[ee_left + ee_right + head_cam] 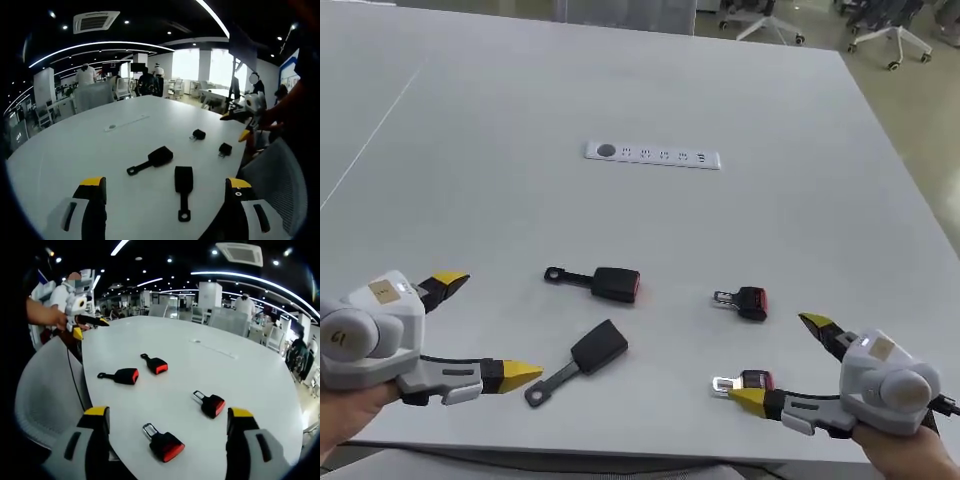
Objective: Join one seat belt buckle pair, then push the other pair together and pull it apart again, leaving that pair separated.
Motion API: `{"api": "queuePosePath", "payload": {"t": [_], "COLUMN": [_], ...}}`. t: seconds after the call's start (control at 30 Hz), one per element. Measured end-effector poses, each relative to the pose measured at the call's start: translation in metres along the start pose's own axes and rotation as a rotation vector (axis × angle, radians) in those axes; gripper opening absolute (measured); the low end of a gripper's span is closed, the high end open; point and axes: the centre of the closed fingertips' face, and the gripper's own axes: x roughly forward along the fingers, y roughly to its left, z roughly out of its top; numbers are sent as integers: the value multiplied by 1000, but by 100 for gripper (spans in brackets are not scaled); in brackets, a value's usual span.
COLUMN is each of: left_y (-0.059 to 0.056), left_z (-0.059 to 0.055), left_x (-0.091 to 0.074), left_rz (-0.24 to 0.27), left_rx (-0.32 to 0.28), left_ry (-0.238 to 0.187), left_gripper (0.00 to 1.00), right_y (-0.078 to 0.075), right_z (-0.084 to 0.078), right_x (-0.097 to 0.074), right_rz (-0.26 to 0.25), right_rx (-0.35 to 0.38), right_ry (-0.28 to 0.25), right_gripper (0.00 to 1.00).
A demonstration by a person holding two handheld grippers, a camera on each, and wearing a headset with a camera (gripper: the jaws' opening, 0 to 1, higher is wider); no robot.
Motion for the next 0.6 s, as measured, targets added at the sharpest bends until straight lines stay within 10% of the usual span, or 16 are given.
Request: {"api": "queuePosePath", "payload": {"t": [0.6], "left_y": [2], "left_z": [0], "left_x": [3], "left_rz": [1], "left_rx": [-3], "left_ry": [-1], "left_gripper": [100], "right_y": [0], "right_z": [-1], "right_x": [3], "right_rz": [13], "right_rx": [1], "right_ry": [7], "right_gripper": [98]}}
